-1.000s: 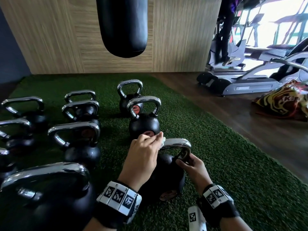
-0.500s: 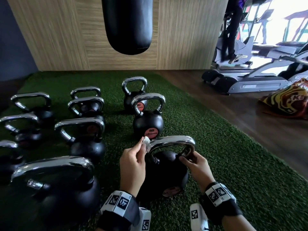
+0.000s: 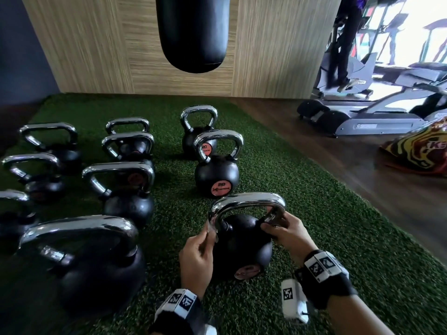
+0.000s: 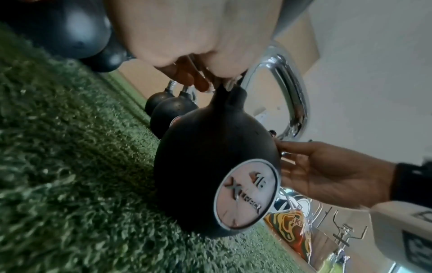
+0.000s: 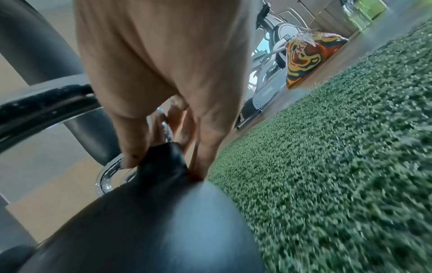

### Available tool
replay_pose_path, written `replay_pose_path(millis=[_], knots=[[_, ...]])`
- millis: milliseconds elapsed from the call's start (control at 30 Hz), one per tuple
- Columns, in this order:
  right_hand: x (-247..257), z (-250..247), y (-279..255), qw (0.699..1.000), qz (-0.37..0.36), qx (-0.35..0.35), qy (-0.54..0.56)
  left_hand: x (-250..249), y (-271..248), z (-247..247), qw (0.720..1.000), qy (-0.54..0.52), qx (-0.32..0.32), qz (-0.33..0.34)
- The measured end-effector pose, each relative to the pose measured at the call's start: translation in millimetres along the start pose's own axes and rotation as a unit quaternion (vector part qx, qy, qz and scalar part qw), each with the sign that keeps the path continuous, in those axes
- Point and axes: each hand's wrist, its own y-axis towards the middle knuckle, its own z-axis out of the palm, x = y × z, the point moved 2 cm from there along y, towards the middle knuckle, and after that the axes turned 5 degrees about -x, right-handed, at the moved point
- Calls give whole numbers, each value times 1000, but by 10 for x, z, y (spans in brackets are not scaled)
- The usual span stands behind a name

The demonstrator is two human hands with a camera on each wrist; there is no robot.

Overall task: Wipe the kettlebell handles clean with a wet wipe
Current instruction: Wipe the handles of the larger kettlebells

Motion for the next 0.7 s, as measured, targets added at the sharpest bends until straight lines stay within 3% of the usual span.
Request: replay_pose_path(millis=[100, 233, 400, 700], knots=[[78, -38, 18, 999, 10, 23, -23, 15, 38, 1, 1000, 4, 1, -23], [156, -49, -70, 998, 2, 21, -65, -80, 146, -52, 996, 45, 9, 80], [215, -229, -311, 981, -41, 62, -178, -111, 377, 42, 991, 94, 15, 99], [393, -95, -662, 923, -159, 88, -339, -486, 963, 634, 958, 201, 188, 76]])
